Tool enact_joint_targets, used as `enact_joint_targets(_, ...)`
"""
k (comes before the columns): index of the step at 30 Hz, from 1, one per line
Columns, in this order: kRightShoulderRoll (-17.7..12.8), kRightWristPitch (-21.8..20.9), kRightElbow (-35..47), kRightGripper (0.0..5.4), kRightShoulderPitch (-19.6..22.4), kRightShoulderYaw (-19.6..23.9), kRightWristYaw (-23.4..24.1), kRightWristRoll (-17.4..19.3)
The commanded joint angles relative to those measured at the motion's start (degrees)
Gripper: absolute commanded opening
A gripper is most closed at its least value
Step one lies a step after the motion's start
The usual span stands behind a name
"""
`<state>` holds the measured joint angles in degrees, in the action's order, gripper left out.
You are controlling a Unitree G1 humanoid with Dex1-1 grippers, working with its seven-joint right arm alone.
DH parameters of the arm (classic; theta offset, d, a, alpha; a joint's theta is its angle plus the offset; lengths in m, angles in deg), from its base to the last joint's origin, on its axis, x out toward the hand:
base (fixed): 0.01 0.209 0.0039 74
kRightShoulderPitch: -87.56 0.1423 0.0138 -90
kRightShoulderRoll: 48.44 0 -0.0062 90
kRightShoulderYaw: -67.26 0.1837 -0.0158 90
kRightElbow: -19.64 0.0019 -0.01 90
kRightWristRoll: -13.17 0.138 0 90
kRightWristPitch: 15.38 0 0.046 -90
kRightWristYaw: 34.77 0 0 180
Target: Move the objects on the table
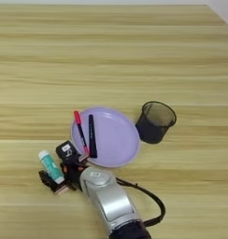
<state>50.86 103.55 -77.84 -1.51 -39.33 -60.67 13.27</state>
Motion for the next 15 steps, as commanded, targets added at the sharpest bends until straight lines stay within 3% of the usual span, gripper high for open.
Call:
enact_joint_targets(1,-0.23,-3.36,4.15,5.36,1.7,0.0,-0.49,0.49)
enact_joint_targets(15,-1.58,-4.83,10.99,5.36,1.95,2.03,-1.03,1.05)
